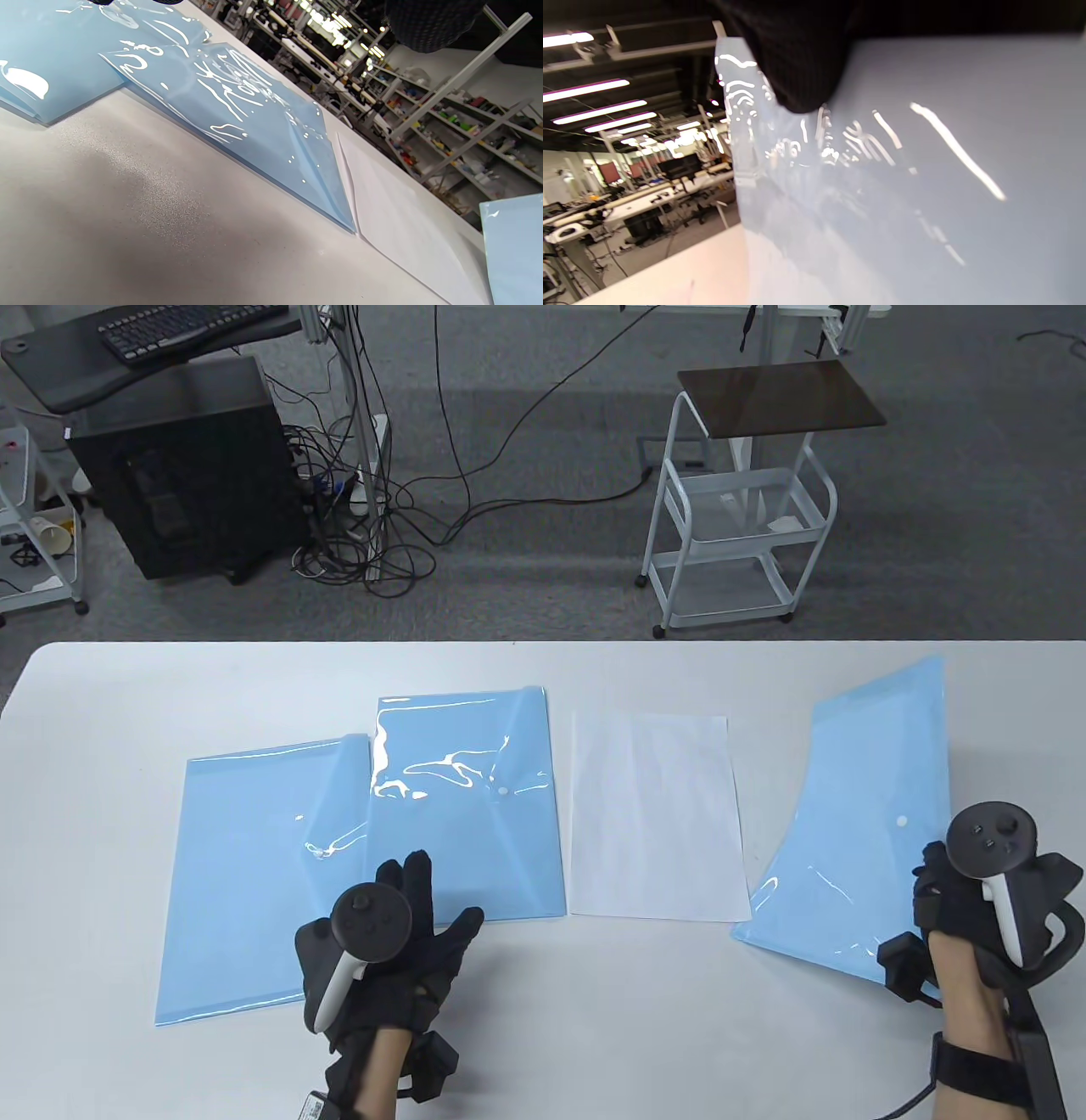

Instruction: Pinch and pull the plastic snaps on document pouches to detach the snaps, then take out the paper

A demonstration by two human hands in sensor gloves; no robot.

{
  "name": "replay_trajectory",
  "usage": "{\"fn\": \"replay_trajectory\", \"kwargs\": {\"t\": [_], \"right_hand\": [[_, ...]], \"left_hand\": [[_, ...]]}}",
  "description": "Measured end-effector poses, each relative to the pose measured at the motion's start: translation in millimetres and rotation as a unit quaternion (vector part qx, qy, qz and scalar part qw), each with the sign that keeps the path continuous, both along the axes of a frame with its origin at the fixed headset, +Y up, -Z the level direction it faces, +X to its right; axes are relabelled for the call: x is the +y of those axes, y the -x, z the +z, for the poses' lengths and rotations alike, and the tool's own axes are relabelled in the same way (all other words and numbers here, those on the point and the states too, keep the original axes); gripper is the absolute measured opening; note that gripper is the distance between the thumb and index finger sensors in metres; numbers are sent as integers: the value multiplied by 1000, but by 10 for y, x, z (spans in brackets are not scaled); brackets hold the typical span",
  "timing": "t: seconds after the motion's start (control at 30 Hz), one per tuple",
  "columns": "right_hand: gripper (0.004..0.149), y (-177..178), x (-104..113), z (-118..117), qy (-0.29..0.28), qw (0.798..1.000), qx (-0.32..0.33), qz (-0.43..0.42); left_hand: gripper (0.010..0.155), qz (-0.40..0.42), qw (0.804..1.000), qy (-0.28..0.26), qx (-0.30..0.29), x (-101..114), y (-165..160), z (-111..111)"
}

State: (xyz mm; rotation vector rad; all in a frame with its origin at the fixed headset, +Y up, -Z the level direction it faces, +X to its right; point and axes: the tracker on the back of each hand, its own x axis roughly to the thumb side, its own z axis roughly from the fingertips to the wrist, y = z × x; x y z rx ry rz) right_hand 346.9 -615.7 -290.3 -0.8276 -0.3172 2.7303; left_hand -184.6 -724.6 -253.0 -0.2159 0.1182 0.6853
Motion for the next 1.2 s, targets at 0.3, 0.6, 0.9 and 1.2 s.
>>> {"fn": "replay_trajectory", "kwargs": {"t": [0.3, 0.6, 0.9, 1.2], "right_hand": [[35, 579, 399, 377, -133, 986, 103, 5], [36, 1084, 292, 535, -214, 946, 223, -95], [37, 1401, -421, 297, -172, 890, 307, -290], [38, 1498, -894, 165, -137, 878, 329, -318]], "left_hand": [[89, 0, 1000, -5, 6, 22, 3, 22], [89, 5, 1000, -8, 9, 19, 22, 35], [87, 21, 999, -11, 24, 12, 109, 53], [83, 98, 994, -11, 44, -88, 200, 42]]}}
